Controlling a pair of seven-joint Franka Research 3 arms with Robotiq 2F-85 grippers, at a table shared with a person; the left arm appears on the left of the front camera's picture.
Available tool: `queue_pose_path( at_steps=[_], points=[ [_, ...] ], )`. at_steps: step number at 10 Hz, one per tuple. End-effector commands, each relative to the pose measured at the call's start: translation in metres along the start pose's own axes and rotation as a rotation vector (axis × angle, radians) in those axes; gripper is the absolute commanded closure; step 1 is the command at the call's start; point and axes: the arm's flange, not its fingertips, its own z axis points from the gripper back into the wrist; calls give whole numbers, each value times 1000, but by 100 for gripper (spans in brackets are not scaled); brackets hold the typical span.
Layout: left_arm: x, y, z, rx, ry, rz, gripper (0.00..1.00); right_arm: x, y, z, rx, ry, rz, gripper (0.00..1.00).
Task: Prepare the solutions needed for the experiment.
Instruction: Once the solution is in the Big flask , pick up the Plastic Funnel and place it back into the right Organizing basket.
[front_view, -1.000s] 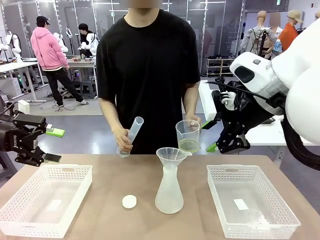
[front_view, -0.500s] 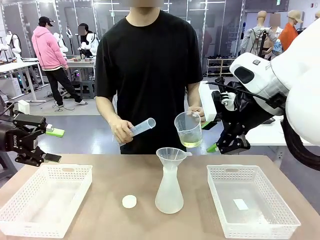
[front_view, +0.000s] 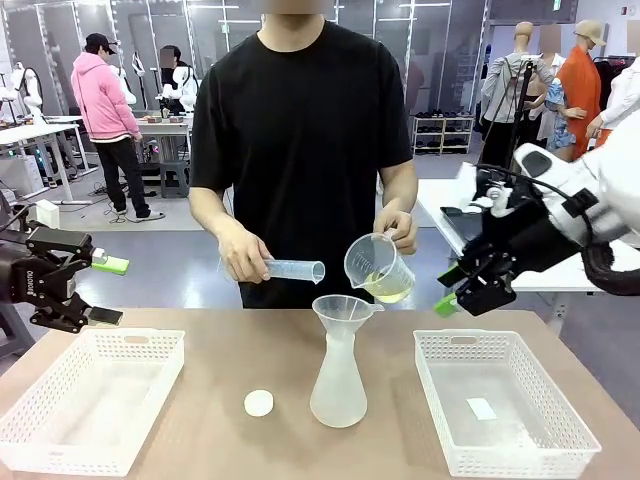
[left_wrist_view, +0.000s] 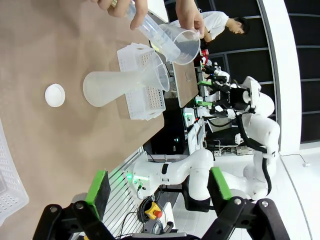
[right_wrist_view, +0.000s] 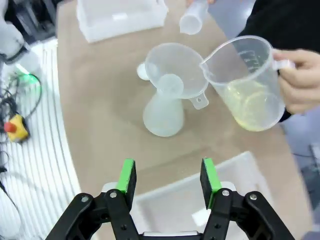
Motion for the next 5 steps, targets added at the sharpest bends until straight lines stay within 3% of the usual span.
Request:
queue_pose_path(
  at_steps=[1,2,3,5],
  points=[
    [-1,-2,-2,-26,-7,-14,0,-23,2,-3,92,-319,-631,34],
    [-1,-2,-2,-26,-7,-14,0,-34,-1,-10,160,-321,-802,34],
    [-1,-2,-2,-26,-7,-14,0,-44,-3,-20,262,-423,-927,34],
    [-1,-2,-2,-26,-7,-14,0,-59,0,-46,402,-474,-1130,34]
  ],
)
